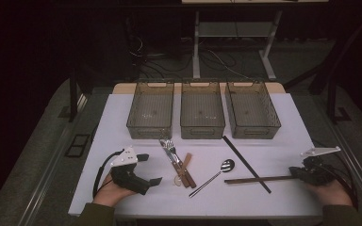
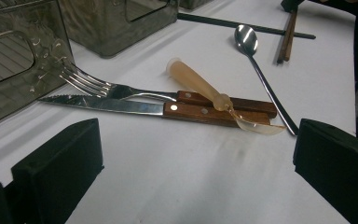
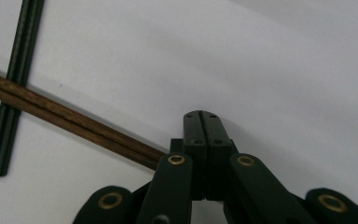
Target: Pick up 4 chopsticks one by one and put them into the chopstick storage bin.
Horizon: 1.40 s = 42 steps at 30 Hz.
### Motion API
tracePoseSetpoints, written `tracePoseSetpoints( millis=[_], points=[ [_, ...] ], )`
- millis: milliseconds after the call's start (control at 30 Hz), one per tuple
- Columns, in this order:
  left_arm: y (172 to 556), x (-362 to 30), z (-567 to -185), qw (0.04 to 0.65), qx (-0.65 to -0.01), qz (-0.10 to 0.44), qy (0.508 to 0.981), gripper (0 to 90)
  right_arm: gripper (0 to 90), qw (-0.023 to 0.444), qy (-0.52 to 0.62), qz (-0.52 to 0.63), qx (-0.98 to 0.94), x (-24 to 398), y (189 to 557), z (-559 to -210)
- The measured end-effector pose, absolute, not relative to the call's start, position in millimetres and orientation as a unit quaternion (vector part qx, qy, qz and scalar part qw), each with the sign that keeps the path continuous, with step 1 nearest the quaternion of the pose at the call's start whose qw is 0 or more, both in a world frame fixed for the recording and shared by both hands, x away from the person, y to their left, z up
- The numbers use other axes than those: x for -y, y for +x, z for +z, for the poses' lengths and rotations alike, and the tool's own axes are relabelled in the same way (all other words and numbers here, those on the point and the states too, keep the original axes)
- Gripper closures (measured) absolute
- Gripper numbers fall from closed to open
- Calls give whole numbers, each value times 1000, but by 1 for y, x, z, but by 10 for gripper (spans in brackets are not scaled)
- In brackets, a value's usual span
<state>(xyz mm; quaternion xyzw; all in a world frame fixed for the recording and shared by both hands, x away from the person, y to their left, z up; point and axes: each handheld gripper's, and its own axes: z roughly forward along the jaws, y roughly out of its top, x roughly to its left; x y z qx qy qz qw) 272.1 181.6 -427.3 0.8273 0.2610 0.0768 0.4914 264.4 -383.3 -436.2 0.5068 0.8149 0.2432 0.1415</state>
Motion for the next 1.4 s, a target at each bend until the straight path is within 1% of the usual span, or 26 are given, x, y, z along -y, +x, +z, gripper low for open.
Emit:
tracePoseSetpoints(
  millis=[567, 633, 767, 900, 933, 967, 1133, 1200, 1233, 1267, 1400],
  points=[
    [272, -181, -428, 491, -262, 75, 828, 5, 893, 136, 500, 245, -820, 386, 250, -436],
    [272, -181, -428, 491, -262, 75, 827, 5, 885, 132, 498, 252, -819, 387, 250, -435],
    [273, -181, -428, 491, -261, 75, 828, 5, 873, 139, 481, 283, -818, 382, 251, -427],
    [273, -181, -428, 490, -261, 75, 828, 5, 825, 124, 456, 314, -824, 368, 255, -423],
    [273, -181, -428, 490, -260, 75, 829, 5, 825, 124, 456, 314, -824, 368, 255, -423],
    [273, -181, -428, 489, -260, 75, 829, 5, 795, 113, 442, 324, -829, 359, 257, -423],
    [273, -180, -429, 489, -262, 74, 829, 5, 726, 88, 400, 359, -838, 338, 261, -419],
    [273, -180, -429, 489, -262, 74, 829, 5, 718, 85, 392, 365, -840, 333, 262, -419],
    [273, -180, -429, 489, -262, 73, 829, 5, 701, 80, 372, 368, -848, 323, 264, -419],
    [272, -180, -429, 489, -262, 73, 829, 5, 701, 80, 372, 368, -848, 323, 264, -419],
    [273, -180, -429, 487, -259, 74, 831, 5, 677, 65, 328, 369, -867, 299, 269, -421]
  ],
)
